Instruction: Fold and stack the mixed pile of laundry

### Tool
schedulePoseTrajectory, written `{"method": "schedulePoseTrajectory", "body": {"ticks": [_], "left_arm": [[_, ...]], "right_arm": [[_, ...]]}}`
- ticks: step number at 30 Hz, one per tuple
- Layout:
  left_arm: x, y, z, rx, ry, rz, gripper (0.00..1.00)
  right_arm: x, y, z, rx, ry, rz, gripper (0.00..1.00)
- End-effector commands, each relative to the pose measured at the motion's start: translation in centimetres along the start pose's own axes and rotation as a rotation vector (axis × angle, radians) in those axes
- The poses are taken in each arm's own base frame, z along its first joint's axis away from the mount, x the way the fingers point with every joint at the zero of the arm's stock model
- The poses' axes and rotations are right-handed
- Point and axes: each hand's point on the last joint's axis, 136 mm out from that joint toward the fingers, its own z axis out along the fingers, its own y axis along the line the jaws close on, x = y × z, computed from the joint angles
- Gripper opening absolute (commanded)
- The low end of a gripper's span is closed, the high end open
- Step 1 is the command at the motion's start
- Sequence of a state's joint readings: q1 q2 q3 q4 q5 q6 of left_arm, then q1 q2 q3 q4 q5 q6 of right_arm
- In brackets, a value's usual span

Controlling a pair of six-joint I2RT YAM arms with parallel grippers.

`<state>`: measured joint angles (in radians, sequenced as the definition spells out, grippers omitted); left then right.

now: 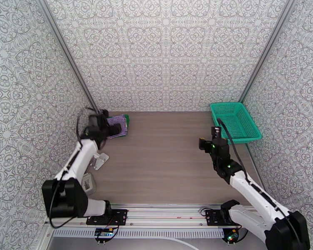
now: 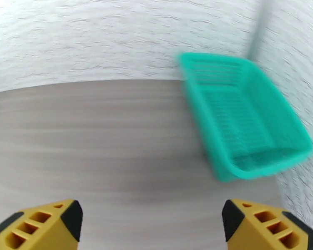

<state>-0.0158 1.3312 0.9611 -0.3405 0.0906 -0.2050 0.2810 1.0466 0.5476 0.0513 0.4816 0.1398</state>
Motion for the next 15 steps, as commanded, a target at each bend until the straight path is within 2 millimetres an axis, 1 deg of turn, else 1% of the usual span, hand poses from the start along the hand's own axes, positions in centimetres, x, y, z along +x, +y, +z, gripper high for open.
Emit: {"method": "schedulePoseTrajectory", "body": {"ticks": [1, 2, 3, 4, 5, 7, 8, 9, 11, 12, 13, 14, 15], "left_arm": [[1.7, -1.5, -0.6, 0.042, -0.090, 0.011, 0.68], [2.8, -1.3, -0.9, 0.028, -0.101, 0.030, 0.68], [3.9, -1.2, -1.1, 0.016, -0.110, 0.044, 0.69], [4.4, -0.8, -1.5, 0.007, -0.125, 0.043, 0.71], [5.0, -0.4, -1.8, -0.002, -0.134, 0.036, 0.74], [5.8, 0.4, -2.0, -0.021, -0.128, 0.018, 0.76], [6.1, 0.6, -2.0, -0.024, -0.118, 0.014, 0.76], [6.3, 0.8, -2.0, -0.027, -0.107, 0.017, 0.76], [6.4, 0.9, -1.7, -0.025, -0.106, 0.035, 0.78], [6.3, 0.9, -1.5, -0.023, -0.109, 0.043, 0.79], [6.2, 1.0, -1.4, -0.020, -0.112, 0.054, 0.80], [6.1, 1.3, -1.2, -0.023, -0.115, 0.073, 0.82], [5.7, 1.8, -1.2, -0.035, -0.125, 0.084, 0.84]], "right_arm": [[0.6, -2.8, 1.9, 0.110, -0.066, 0.049, 0.96], [1.0, -2.5, 2.4, 0.086, -0.103, 0.031, 0.96], [0.9, -2.2, 2.5, 0.063, -0.154, 0.029, 0.97], [1.3, -1.8, 2.7, 0.025, -0.201, 0.035, 0.97], [1.2, -1.4, 2.8, -0.012, -0.243, 0.029, 0.97], [1.3, -1.0, 3.5, -0.019, -0.257, 0.000, 0.97], [1.7, -0.6, 3.6, -0.049, -0.249, -0.014, 0.98], [1.8, -1.0, 4.0, -0.045, -0.264, 0.001, 0.98], [3.5, -2.0, 5.2, -0.021, -0.265, 0.052, 0.98], [2.9, -2.3, 5.3, -0.007, -0.326, 0.067, 0.99], [3.2, -2.3, 5.4, -0.011, -0.292, 0.065, 0.99], [3.6, -2.4, 5.8, -0.004, -0.221, 0.067, 0.99], [3.5, -2.8, 6.5, 0.008, -0.202, 0.085, 0.99]]}}
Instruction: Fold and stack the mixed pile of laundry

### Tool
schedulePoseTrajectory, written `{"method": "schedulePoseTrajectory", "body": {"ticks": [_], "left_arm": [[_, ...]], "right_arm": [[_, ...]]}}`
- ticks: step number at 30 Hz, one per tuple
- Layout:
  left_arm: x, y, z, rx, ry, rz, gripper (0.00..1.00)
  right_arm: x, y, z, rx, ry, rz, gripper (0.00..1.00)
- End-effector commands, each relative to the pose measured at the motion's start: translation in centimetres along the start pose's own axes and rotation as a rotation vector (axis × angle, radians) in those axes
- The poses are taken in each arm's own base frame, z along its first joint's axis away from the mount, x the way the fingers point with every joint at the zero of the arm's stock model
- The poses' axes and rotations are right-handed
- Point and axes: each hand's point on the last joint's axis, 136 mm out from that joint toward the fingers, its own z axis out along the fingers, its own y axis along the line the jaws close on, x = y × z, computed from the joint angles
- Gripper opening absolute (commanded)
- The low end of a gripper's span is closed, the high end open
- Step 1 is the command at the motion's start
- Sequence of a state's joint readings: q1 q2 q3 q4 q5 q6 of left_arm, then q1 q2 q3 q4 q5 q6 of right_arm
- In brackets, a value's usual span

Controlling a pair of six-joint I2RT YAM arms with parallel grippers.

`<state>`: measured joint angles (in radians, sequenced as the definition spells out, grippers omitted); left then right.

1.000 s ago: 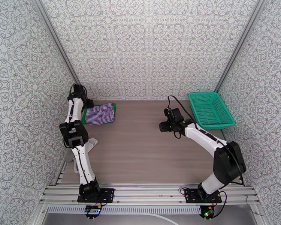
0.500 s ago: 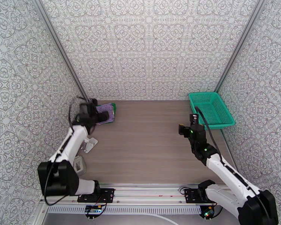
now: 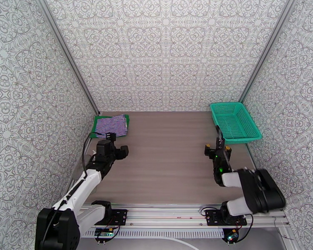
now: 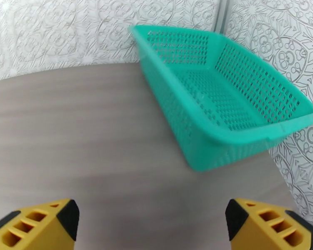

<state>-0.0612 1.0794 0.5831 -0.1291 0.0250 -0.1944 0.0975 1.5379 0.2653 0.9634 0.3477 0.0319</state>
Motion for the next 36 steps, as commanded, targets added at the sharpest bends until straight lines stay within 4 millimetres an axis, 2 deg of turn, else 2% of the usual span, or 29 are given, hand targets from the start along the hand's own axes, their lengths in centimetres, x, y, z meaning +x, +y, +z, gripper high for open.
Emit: {"method": "schedulePoseTrajectory", "body": {"ticks": [1, 3, 5, 8, 10, 14, 18, 20, 22, 26, 28, 36], "left_arm": [[-1.2, 1.6, 0.7, -0.029, -0.058, 0.053, 0.87], [-2.2, 2.2, 0.9, -0.005, -0.128, 0.078, 0.99], [-3.1, 2.9, 1.0, 0.008, -0.243, 0.099, 0.99], [-3.3, 4.4, 1.4, -0.005, -0.397, 0.095, 0.99], [-3.3, 5.3, 2.1, 0.000, -0.426, 0.055, 0.99], [-3.5, 5.1, 3.8, 0.017, -0.388, 0.106, 0.99], [-2.5, 5.3, 5.6, -0.001, -0.381, 0.119, 0.99], [-2.5, 5.1, 5.6, -0.005, -0.416, 0.134, 0.99], [-2.3, 5.9, 5.5, -0.030, -0.402, 0.101, 0.99], [-2.3, 4.6, 6.4, 0.006, -0.362, 0.157, 0.99], [-2.0, 3.0, 6.0, 0.122, -0.367, 0.192, 0.99], [-2.0, 2.8, 5.9, 0.138, -0.370, 0.201, 0.99]], "right_arm": [[-4.0, -0.4, 1.2, -0.016, -0.099, 0.093, 0.99], [-3.5, 0.0, 1.5, -0.029, -0.049, 0.070, 0.99], [-3.8, 0.1, 1.5, -0.032, -0.066, 0.070, 0.99], [-3.8, 0.0, 1.5, -0.032, -0.067, 0.072, 0.99], [-3.7, 0.0, 1.5, -0.032, -0.062, 0.069, 0.99], [-3.7, 0.0, 1.5, -0.030, -0.065, 0.068, 0.99], [-3.7, 0.0, 1.5, -0.030, -0.065, 0.068, 0.99], [-3.7, 0.0, 1.4, -0.031, -0.065, 0.068, 0.99], [-3.8, 0.0, 1.4, -0.030, -0.066, 0.068, 0.99], [-3.8, 0.1, 1.4, -0.032, -0.066, 0.066, 0.99], [-3.8, 0.1, 1.4, -0.033, -0.067, 0.066, 0.99], [-3.7, 0.1, 1.4, -0.034, -0.065, 0.066, 0.99]]}}
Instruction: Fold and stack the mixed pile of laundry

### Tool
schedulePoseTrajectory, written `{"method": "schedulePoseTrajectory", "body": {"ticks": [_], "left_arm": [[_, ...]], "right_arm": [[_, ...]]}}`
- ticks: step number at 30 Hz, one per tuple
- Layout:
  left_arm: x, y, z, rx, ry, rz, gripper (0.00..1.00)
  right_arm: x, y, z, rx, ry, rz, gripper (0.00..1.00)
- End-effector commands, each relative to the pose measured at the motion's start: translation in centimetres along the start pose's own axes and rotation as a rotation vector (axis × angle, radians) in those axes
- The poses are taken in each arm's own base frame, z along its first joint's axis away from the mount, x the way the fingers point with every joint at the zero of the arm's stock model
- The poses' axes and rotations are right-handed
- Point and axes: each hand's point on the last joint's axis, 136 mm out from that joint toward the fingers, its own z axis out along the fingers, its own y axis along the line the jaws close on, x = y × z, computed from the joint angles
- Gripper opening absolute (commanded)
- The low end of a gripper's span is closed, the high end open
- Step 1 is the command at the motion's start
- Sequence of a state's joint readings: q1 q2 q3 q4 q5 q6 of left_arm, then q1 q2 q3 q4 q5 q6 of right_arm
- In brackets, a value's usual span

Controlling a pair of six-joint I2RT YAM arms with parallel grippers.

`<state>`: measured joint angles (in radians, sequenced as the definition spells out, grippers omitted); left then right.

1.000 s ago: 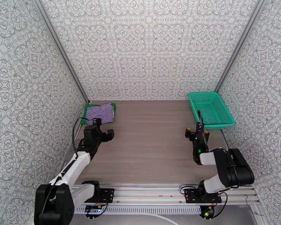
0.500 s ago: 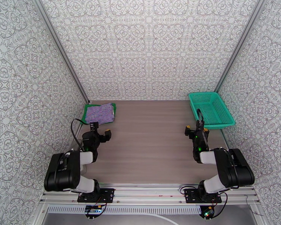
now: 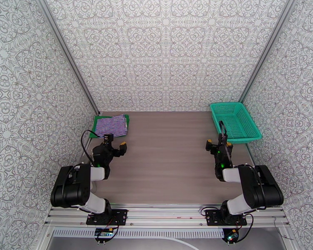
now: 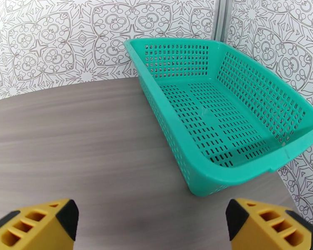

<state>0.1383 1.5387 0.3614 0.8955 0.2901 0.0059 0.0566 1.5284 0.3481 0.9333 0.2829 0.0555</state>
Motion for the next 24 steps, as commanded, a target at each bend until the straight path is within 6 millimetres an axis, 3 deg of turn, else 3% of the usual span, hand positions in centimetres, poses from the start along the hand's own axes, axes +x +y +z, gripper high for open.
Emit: {"method": "schedulePoseTrajectory", "body": {"ticks": [1, 12, 16, 24], "left_arm": [[-0.7, -0.3, 0.2, 0.021, -0.027, 0.034, 0.99], [-0.7, 1.0, 0.4, -0.084, -0.014, 0.024, 0.99], [-0.6, 1.4, 0.5, -0.107, -0.007, 0.014, 0.99], [-0.6, 1.4, 0.4, -0.110, -0.007, 0.012, 0.99]], "right_arm": [[-0.6, 0.1, 0.1, -0.006, -0.010, 0.012, 0.99], [-0.5, 0.1, 0.1, -0.006, -0.008, 0.012, 0.99], [-0.2, 1.9, 0.6, -0.104, 0.027, -0.024, 0.99], [-0.4, 1.8, 0.4, -0.111, 0.015, -0.020, 0.99]]}}
